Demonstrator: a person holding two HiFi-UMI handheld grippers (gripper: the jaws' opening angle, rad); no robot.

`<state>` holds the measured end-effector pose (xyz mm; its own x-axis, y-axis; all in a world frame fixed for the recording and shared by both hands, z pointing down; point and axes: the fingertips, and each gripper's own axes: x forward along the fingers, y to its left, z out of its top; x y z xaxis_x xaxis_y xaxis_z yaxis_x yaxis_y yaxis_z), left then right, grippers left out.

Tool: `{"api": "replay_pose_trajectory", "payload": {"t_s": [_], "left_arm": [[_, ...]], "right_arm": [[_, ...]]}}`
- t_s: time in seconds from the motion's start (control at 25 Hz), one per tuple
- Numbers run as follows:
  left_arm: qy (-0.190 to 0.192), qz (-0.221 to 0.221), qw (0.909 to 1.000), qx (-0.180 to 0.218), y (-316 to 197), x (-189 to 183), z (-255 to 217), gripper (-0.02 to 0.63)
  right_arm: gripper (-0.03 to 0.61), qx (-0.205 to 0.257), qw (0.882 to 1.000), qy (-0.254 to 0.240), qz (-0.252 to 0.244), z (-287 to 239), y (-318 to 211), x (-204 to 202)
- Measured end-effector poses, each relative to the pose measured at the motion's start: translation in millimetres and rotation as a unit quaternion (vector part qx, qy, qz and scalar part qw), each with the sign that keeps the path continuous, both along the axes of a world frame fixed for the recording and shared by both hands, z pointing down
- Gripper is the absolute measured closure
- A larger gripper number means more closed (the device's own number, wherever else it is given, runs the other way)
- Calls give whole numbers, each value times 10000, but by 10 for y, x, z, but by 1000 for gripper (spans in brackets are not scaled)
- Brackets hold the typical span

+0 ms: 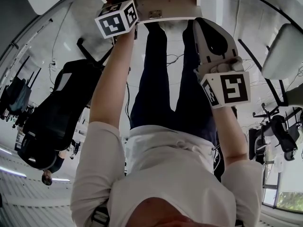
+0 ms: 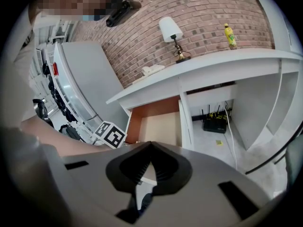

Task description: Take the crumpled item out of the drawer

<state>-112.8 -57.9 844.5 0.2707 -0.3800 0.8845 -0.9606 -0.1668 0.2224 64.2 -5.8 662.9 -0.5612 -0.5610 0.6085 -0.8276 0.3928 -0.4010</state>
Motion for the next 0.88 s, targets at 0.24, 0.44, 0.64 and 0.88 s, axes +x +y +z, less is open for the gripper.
{"api": "replay_pose_trajectory", "payload": {"t_s": [0.24, 0.44, 0.64, 0.88], "left_arm": [[-34, 204, 9982, 568, 94, 28, -299, 594], [11, 198, 9942, 1055, 94, 9, -620, 594], [-51, 152, 9878, 1551, 129, -61, -955, 592], [22, 123, 9803, 1971, 281, -80, -1346, 589]], "right_arm": [[572, 26, 10000, 30, -29, -9, 26, -39], [572, 52, 10000, 41, -45, -25, 21, -71], [572, 114, 9999, 93, -17, -44, 9, -86], [572, 143, 9997, 186, 60, -60, 23, -81]]}}
